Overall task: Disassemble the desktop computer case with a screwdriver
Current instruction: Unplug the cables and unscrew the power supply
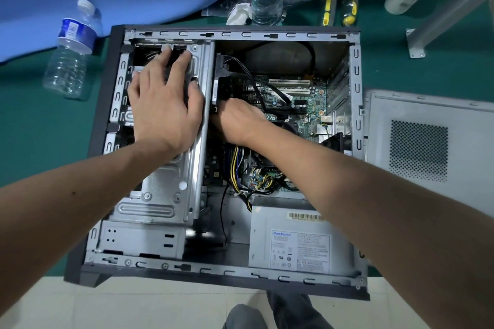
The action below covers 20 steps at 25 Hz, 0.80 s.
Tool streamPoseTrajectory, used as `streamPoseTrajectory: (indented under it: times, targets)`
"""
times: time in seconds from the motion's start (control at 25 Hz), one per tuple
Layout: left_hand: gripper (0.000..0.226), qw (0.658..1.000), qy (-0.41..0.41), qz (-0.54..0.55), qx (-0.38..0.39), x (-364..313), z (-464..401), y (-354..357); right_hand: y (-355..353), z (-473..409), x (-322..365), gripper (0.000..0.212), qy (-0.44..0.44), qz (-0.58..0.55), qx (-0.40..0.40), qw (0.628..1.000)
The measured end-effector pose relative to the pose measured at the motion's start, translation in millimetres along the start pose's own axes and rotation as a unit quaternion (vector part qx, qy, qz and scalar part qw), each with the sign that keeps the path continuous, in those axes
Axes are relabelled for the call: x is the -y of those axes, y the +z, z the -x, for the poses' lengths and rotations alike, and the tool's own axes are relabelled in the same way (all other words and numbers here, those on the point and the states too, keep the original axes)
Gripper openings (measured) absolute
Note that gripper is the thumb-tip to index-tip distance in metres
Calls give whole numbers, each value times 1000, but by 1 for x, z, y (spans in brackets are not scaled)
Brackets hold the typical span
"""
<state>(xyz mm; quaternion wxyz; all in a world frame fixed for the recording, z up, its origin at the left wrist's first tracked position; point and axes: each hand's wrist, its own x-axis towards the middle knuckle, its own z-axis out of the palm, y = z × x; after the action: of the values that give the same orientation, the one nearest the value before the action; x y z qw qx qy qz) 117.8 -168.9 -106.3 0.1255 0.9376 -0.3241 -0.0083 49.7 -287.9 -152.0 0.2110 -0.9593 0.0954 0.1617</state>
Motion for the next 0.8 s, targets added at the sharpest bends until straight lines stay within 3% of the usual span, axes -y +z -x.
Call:
streamPoseTrajectory:
  times: [0.16, 0.32, 0.4, 0.6, 0.68, 0.76, 0.8]
  targets:
    - [52, 1000, -1, 0, -2, 2, 0, 1, 1, 2, 0, 17, -31, 15, -16, 999]
    - [52, 1000, 0, 1, -3, 3, 0, 2, -3, 1, 0, 8, 41, -85, 5, 995]
    - [52, 1000, 0, 3, -2, 3, 0, 2, -7, 1, 0, 15, 80, -136, -1, 987]
    - [53, 1000, 2, 6, -2, 3, 0, 2, -5, 2, 0, 26, 71, -99, -6, 993]
    - [52, 1000, 3, 2, -4, 3, 0, 2, -7, 4, 0, 20, 67, -73, 0, 995]
    - [52, 1000, 5, -2, -3, 3, 0, 3, -11, 9, -2, 5, 6, -4, 6, 1000]
    - [52, 1000, 6, -2, -4, 3, -1, 3, -14, 14, -3, 8, -28, 22, 3, 999]
